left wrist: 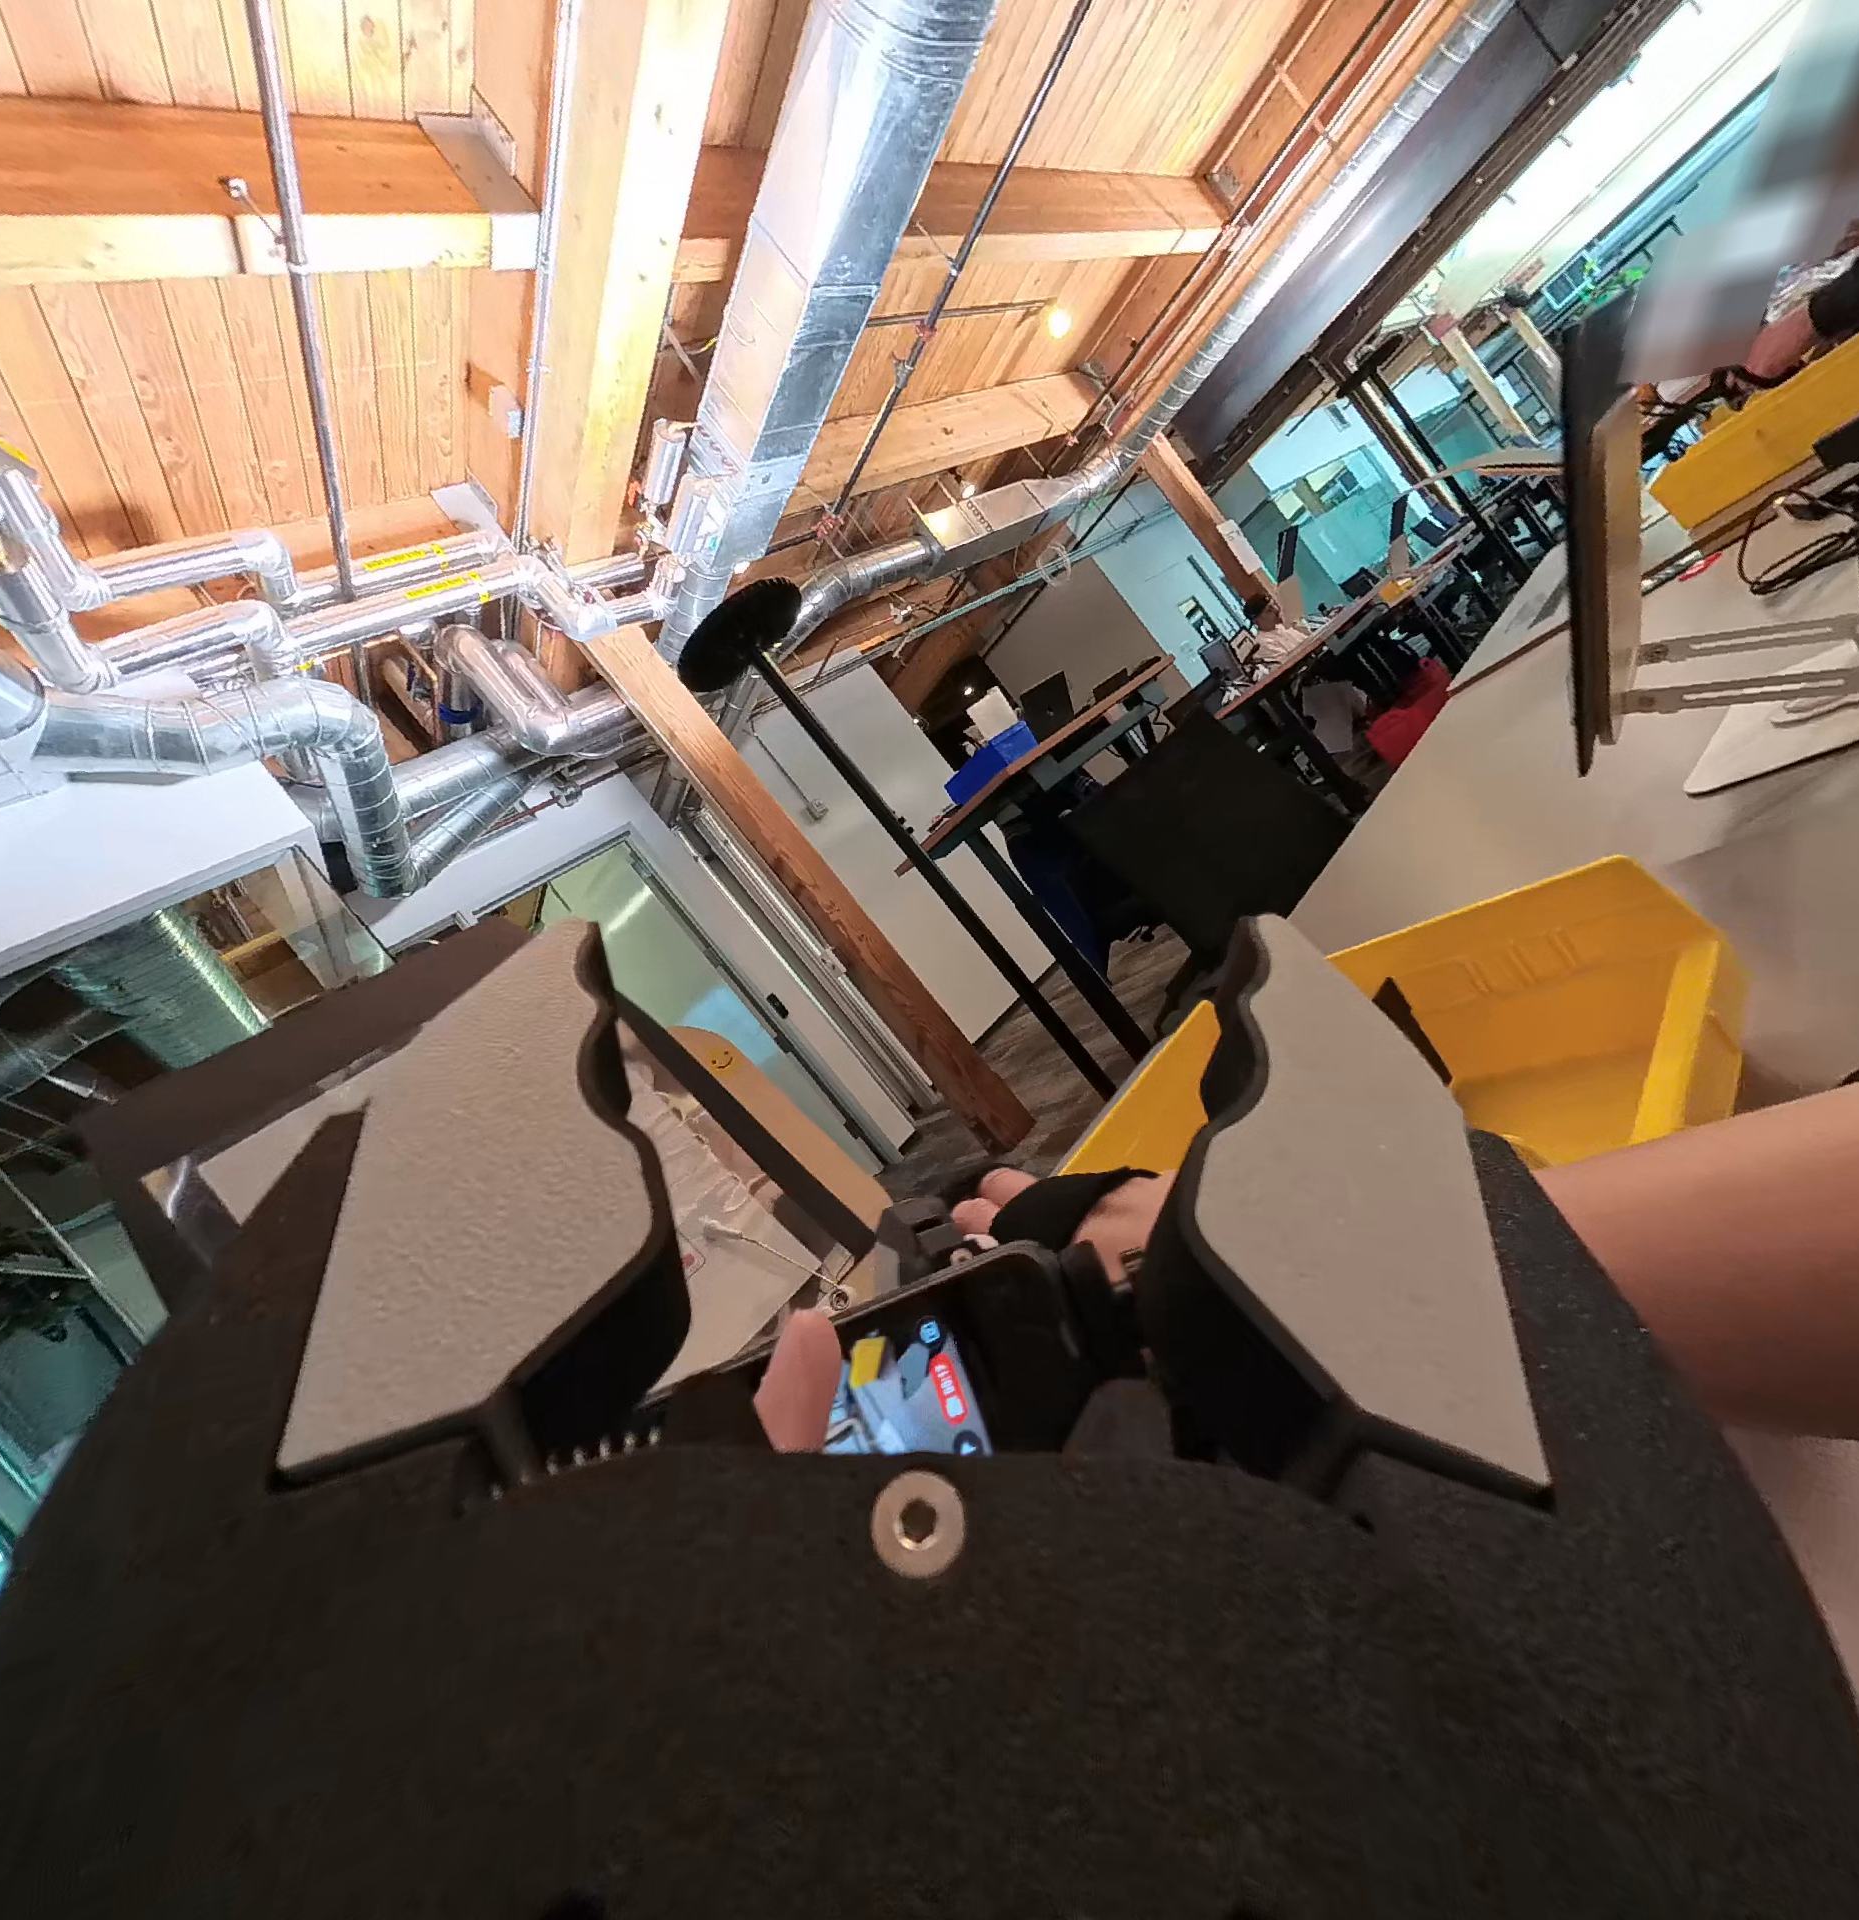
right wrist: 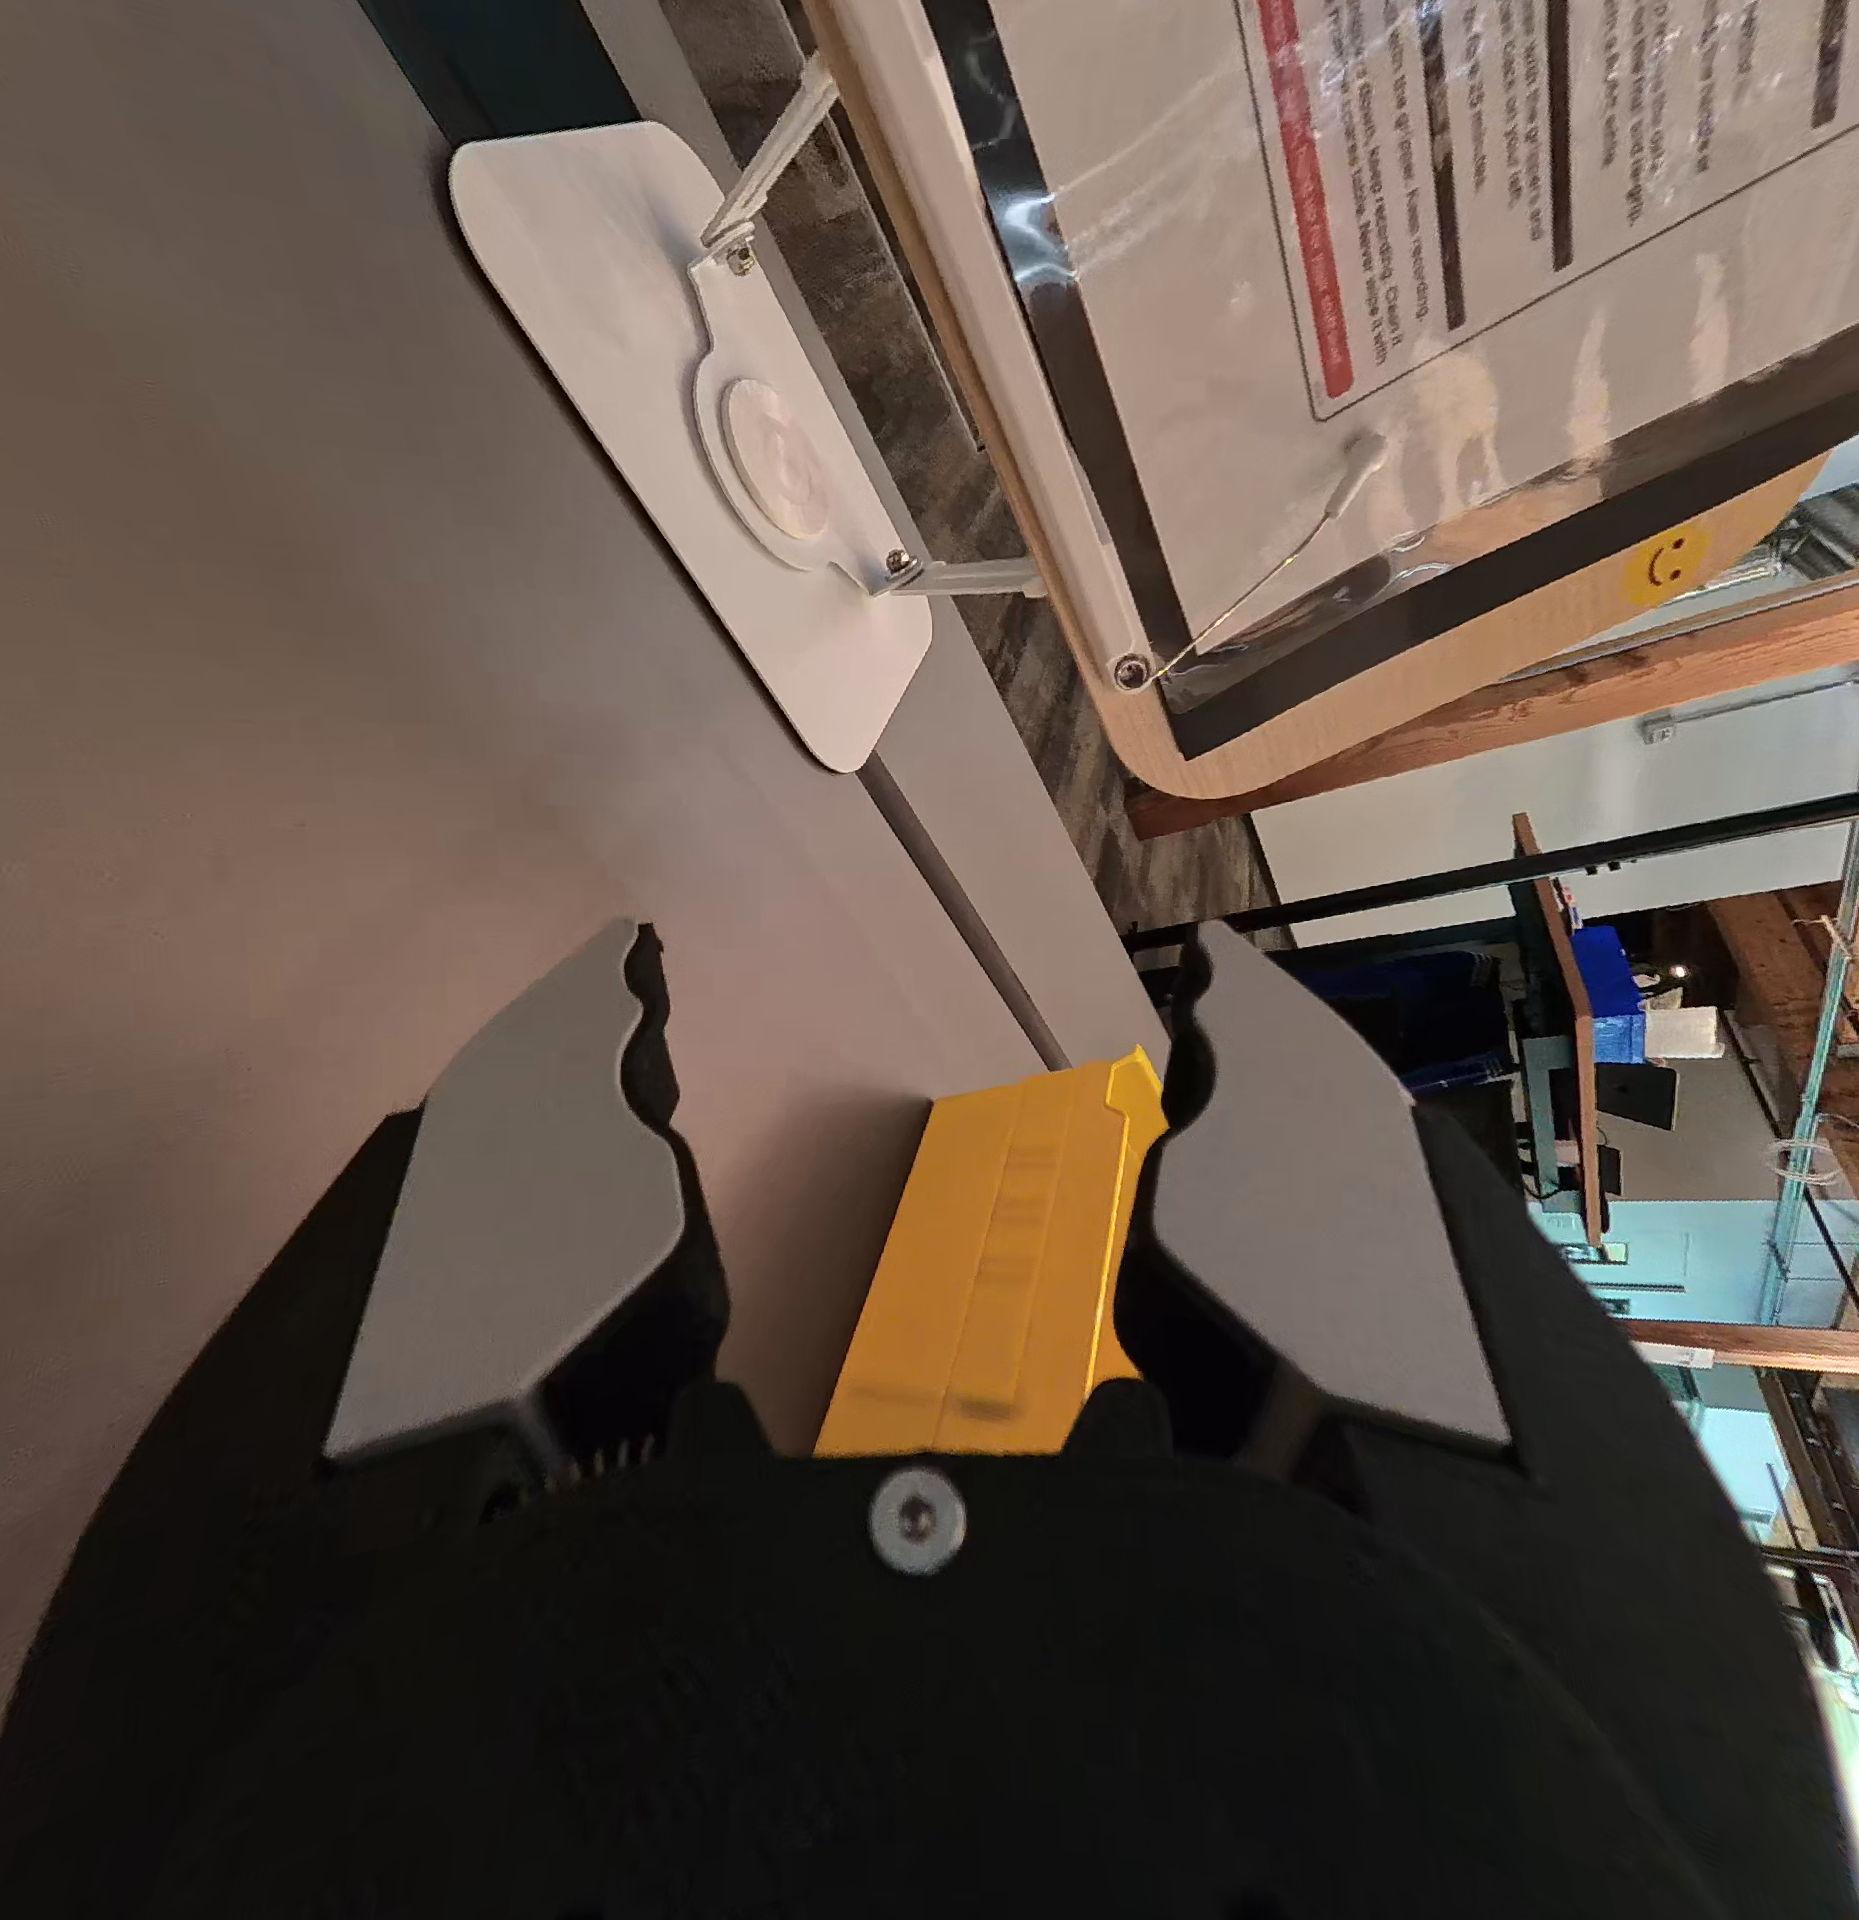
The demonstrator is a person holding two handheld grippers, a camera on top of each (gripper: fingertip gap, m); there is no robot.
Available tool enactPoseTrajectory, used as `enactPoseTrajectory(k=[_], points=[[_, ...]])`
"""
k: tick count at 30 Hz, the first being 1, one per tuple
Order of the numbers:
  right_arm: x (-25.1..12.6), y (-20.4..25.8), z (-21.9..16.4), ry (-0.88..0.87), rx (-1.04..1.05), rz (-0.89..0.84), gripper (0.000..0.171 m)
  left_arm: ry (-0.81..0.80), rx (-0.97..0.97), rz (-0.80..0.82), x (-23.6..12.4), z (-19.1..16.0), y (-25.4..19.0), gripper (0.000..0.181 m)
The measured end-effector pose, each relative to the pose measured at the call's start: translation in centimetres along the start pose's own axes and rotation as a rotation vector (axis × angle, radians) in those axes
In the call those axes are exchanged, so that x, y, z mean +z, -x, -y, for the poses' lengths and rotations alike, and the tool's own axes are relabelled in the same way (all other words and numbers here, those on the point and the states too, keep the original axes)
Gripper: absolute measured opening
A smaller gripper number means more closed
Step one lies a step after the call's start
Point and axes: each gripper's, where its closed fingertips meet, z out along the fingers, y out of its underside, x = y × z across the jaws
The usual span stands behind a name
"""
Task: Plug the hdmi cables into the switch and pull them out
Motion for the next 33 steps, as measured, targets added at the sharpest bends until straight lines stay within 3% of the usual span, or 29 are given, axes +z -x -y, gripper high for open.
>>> enactPoseTrajectory(k=[5, 8, 11, 14, 17, 20, 25, 27, 28, 33], points=[[1.6, -0.2, -1.4, 0.003, 0.120, 0.117, 0.094, 0.058, -0.054, 0.116, -0.2, -1.7, 5.3, 0.107], [2.5, -2.1, -2.6, -0.020, 0.287, 0.198, 0.092, 0.248, -0.067, 0.260, -1.5, -5.0, 12.1, 0.106], [0.7, -5.9, -1.7, -0.183, 0.486, 0.265, 0.083, 0.489, -0.018, 0.395, -5.5, -7.8, 19.6, 0.097], [-3.8, -11.5, 0.1, -0.458, 0.611, 0.242, 0.074, 0.651, -0.116, 0.418, -10.2, -9.6, 23.7, 0.086], [-7.8, -16.0, -0.1, -0.622, 0.617, 0.141, 0.064, 0.782, -0.178, 0.421, -14.2, -11.2, 25.7, 0.071], [-10.6, -17.9, -0.7, -0.690, 0.543, 0.097, 0.040, 0.878, -0.221, 0.486, -17.3, -12.4, 27.4, 0.053], [-13.0, -18.7, -1.2, -0.720, 0.509, 0.123, 0.026, 1.000, -0.262, 0.273, -19.1, -14.2, 24.8, 0.012], [-13.4, -18.5, -1.3, -0.726, 0.484, 0.135, 0.009, 1.054, -0.245, 0.222, -19.7, -15.2, 24.1, 0.001], [-13.5, -18.4, -1.3, -0.734, 0.475, 0.140, 0.001, 1.072, -0.239, 0.204, -19.8, -15.8, 23.9, 0.000], [-13.0, -18.6, -1.6, -0.719, 0.490, 0.136, 0.001, 1.123, -0.255, 0.170, -19.5, -19.0, 23.6, 0.000]])
